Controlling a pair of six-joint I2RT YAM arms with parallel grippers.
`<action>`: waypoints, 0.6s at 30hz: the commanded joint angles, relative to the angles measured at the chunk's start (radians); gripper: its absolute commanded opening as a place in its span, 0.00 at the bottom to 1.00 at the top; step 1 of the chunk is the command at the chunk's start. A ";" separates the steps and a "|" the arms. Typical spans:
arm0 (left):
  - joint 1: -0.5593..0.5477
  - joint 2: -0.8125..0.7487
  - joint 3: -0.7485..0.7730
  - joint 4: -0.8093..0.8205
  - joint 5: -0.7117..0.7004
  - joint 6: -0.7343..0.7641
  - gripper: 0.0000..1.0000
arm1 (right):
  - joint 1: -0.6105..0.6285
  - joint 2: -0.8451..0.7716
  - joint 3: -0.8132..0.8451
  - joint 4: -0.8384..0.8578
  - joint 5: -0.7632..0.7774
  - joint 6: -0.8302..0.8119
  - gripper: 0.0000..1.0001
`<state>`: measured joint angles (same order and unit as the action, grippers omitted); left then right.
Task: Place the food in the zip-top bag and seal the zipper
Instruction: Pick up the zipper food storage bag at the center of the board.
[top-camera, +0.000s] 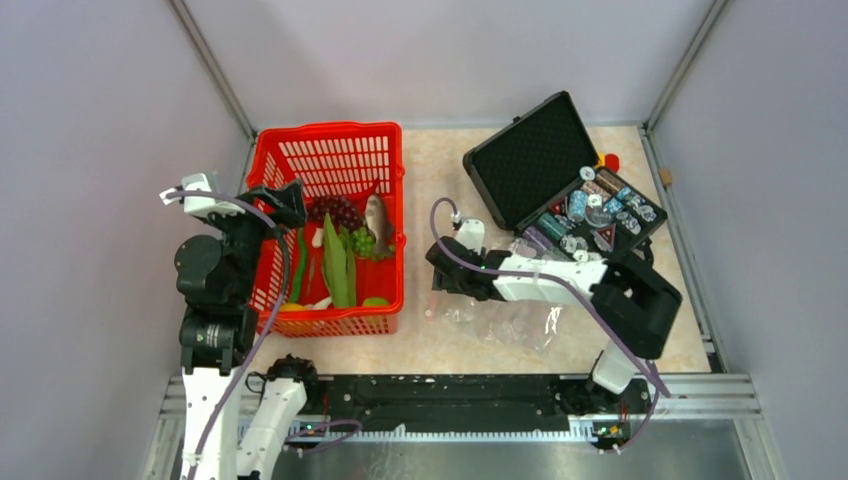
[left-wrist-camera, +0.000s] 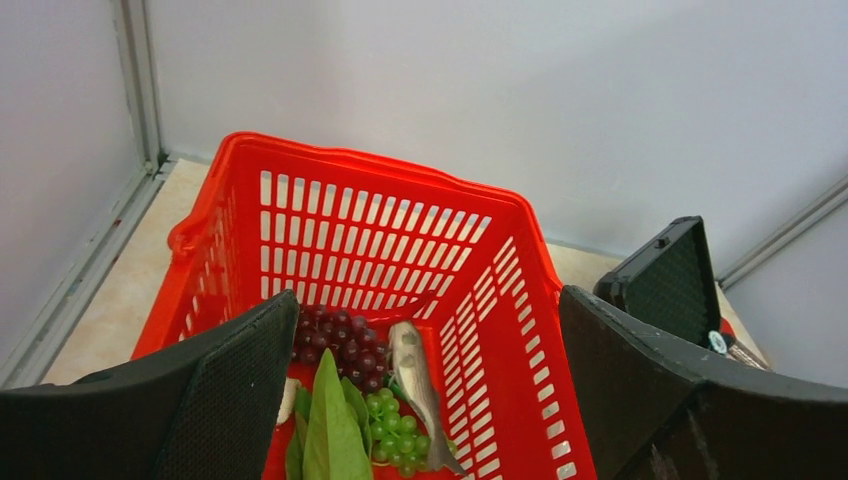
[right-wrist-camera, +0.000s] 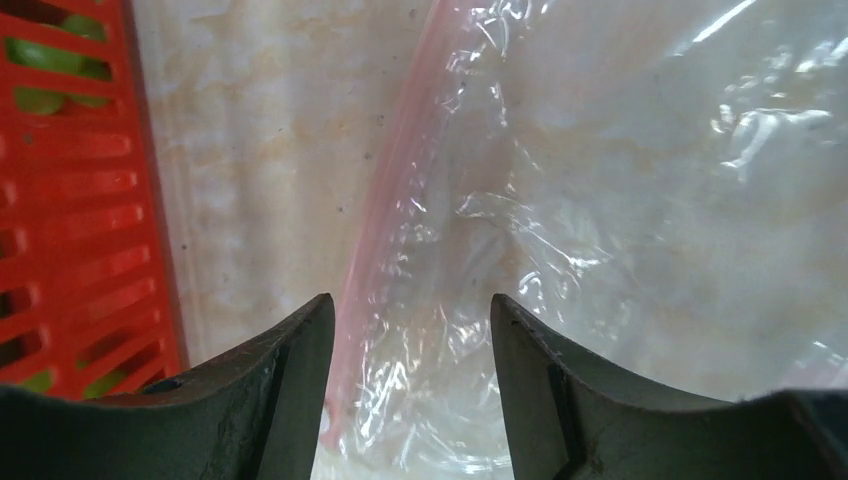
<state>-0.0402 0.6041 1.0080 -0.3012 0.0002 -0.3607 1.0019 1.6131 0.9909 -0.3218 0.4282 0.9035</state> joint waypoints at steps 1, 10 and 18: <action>0.002 -0.016 0.012 -0.006 -0.053 0.040 0.99 | 0.018 0.112 0.125 -0.001 0.095 0.092 0.58; 0.002 -0.020 0.017 -0.036 -0.076 0.069 0.99 | 0.017 0.193 0.196 -0.012 0.169 0.104 0.51; 0.002 -0.017 0.027 -0.049 -0.098 0.076 0.99 | 0.018 0.257 0.247 -0.065 0.230 0.134 0.50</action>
<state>-0.0402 0.5915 1.0084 -0.3653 -0.0765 -0.3038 1.0080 1.8557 1.2007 -0.3557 0.5877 1.0000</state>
